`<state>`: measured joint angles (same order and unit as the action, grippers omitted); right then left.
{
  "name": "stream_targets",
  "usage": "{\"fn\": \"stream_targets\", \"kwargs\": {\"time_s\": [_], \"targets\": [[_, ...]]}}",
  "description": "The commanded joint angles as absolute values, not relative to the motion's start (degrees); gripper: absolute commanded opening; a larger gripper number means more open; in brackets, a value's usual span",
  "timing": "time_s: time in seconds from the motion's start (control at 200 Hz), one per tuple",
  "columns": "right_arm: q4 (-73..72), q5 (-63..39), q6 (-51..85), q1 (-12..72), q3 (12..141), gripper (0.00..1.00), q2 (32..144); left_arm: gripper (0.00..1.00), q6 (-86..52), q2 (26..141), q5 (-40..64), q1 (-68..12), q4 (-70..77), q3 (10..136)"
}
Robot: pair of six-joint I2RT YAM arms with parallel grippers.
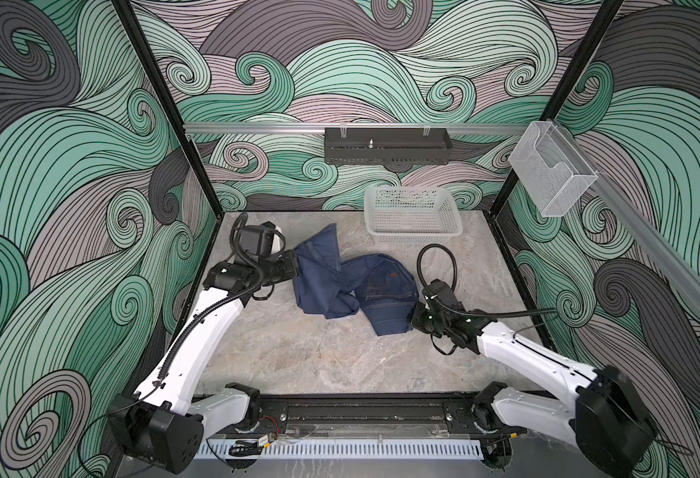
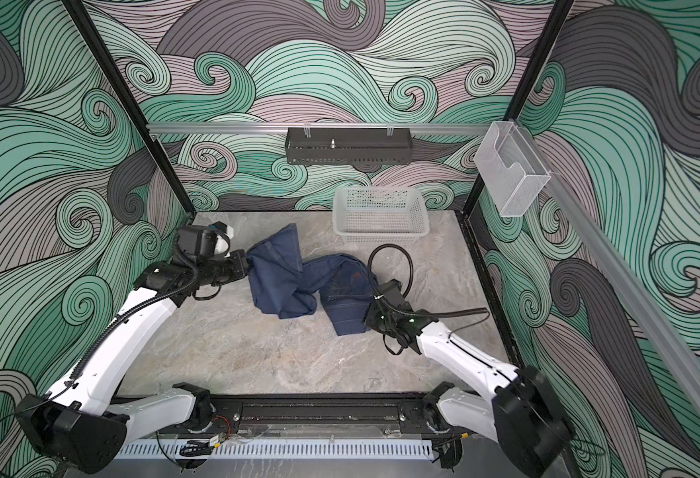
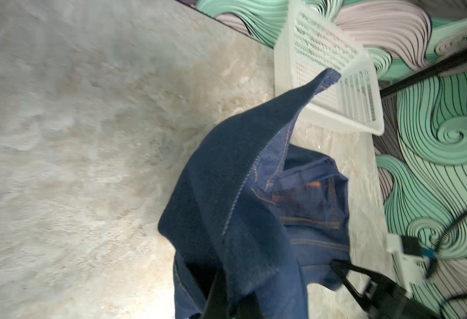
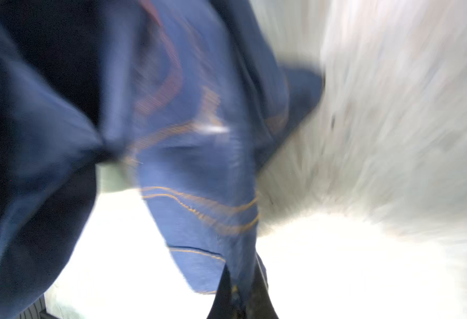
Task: Fold and stack the trousers
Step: Flatten out the trousers at the center of the table.
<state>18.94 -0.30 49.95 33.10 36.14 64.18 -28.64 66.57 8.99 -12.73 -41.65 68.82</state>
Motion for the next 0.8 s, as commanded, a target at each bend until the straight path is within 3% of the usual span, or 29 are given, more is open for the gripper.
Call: {"fn": "stream_targets", "kwargs": {"time_s": [0.0, 0.145, 0.35, 0.795], "targets": [[33.95, 7.05, 41.68, 27.44, 43.12, 0.00, 57.72, 0.00, -26.23, 65.34, 8.14, -6.20, -44.80, 74.09], [42.82, 7.63, 34.18, 17.89, 52.28, 0.00, 54.32, 0.00, -26.17, 66.36, 9.93, 2.94, -45.09, 78.59], [46.97, 8.89, 28.71, 8.87, 63.88, 0.00, 58.90, 0.00, -26.14, 72.02, 13.80, 12.25, -46.58, 86.30], [43.16, 8.17, 26.09, -1.22, 83.08, 0.00, 73.74, 0.01, -26.98, 93.02, 23.58, 16.69, -48.39, 104.06]]}}
